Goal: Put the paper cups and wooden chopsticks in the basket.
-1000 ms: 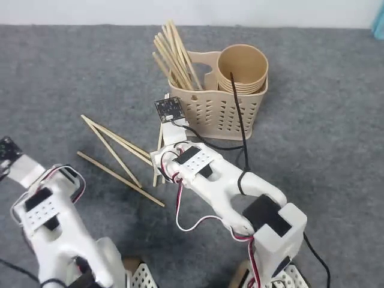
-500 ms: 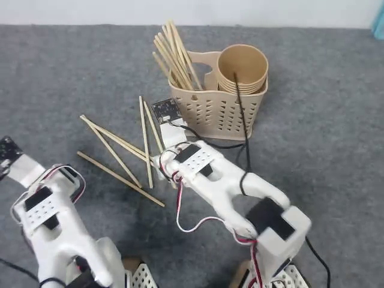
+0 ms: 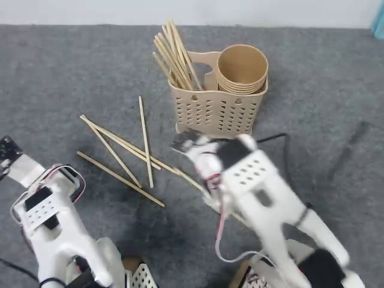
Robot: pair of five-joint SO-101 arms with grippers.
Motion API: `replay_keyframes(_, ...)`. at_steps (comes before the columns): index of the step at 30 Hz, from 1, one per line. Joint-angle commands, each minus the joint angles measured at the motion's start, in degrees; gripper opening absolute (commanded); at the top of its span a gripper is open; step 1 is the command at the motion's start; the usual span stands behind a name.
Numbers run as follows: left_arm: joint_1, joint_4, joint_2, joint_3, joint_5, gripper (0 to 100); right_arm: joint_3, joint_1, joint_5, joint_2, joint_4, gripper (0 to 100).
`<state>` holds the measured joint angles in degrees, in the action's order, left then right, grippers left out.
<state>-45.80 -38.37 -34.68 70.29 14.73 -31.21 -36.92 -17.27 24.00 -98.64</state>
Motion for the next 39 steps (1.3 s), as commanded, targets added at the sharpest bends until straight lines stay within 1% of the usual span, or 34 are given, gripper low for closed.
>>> replay_keyframes(1, 0.09, 1.32, -1.85, -1.36, 0.18, 22, -5.89, 10.68, -10.73, 9.98, -1.45, 0.9)
replay_keyframes(4, 0.09, 1.32, -1.85, -1.36, 0.18, 22, -13.63, 20.18, -18.02, 15.87, 3.65, 1.2)
replay_keyframes(7, 0.09, 1.32, -1.85, -1.27, 0.18, 22, -22.59, 28.44, -23.47, 20.53, 11.82, 1.8)
replay_keyframes(9, 0.09, 1.23, -1.85, -1.27, 0.18, 22, -27.52, 32.92, -25.93, 22.64, 16.92, 5.7)
replay_keyframes(11, 0.09, 1.23, -1.85, -1.27, 0.18, 22, -30.95, 35.65, -27.6, 23.52, 20.18, 12.3)
replay_keyframes(13, 0.09, 1.23, -1.85, -1.27, 0.18, 22, -31.91, 36.09, -27.78, 23.52, 21.32, 17.9)
replay_keyframes(16, 0.09, 1.14, -1.85, -1.27, 0.18, 22, -31.12, 35.82, -27.78, 23.96, 21.58, 20.2)
replay_keyframes(19, 0.09, 1.05, -1.85, -1.27, 0.18, 22, -28.48, 33.1, -26.64, 23.52, 21.49, 20.2)
replay_keyframes(21, 0.09, 1.05, -1.85, -1.27, 0.18, 22, -26.9, 29.76, -22.15, 23.52, 22.02, 20.1)
replay_keyframes(25, 0.09, 1.05, -1.85, -1.27, 0.18, 22, -23.56, 17.54, -12.22, 23.52, 23.16, 20.1)
replay_keyframes(28, 0.09, 1.05, -1.85, -1.27, 0.18, 22, -22.86, 8.84, -5.89, 23.43, 28.09, 20.1)
replay_keyframes(30, 0.09, 1.05, -1.85, -1.27, 0.18, 22, -23.03, 5.14, -3.6, 23.43, 32.22, 20.1)
replay_keyframes(32, 0.09, 1.05, -1.85, -1.27, 0.18, 22, -23.03, 3.21, -2.81, 23.34, 35.56, 20.1)
replay_keyframes(35, 0.09, 1.14, -1.85, -1.27, 0.18, 22, -23.03, 2.59, -2.64, 22.11, 40.75, 20.1)
replay_keyframes(39, 0.09, 1.23, -1.85, -1.27, 0.18, 22, -23.03, 2.51, -2.73, 14.2, 47.6, 20.1)
